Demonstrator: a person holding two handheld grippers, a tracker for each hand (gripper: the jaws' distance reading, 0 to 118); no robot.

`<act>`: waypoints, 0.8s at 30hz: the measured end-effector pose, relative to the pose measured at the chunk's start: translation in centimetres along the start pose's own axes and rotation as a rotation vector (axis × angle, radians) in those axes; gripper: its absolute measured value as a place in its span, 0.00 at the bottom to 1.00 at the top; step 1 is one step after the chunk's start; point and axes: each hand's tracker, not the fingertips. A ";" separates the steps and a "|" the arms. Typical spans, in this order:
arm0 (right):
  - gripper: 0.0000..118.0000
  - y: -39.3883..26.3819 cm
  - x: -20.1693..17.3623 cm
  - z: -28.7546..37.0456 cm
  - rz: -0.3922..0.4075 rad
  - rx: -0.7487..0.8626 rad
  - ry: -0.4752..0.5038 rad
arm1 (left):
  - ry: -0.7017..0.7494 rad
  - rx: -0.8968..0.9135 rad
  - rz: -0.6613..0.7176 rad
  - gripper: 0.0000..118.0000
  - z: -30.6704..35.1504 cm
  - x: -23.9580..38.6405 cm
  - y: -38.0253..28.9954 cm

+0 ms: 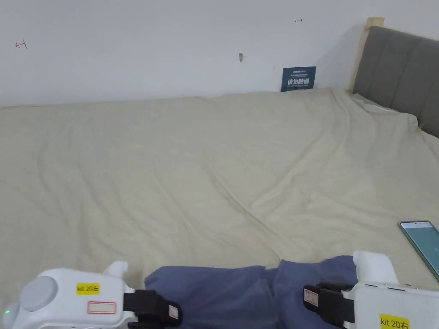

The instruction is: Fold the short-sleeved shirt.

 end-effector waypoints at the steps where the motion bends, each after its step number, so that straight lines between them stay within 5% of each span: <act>1: 0.00 0.0 0.1 0.0 -0.006 0.004 0.006 | 0.003 0.015 0.004 0.11 1.3 -0.6 -0.1; 15: 0.00 -0.6 -0.7 -1.1 -0.013 -0.002 0.020 | 0.340 0.178 0.081 0.11 17.1 -3.4 -1.6; 24: 0.00 -1.0 0.0 -1.0 -0.016 -0.002 0.046 | 0.306 0.199 -0.002 0.11 13.3 4.2 -0.4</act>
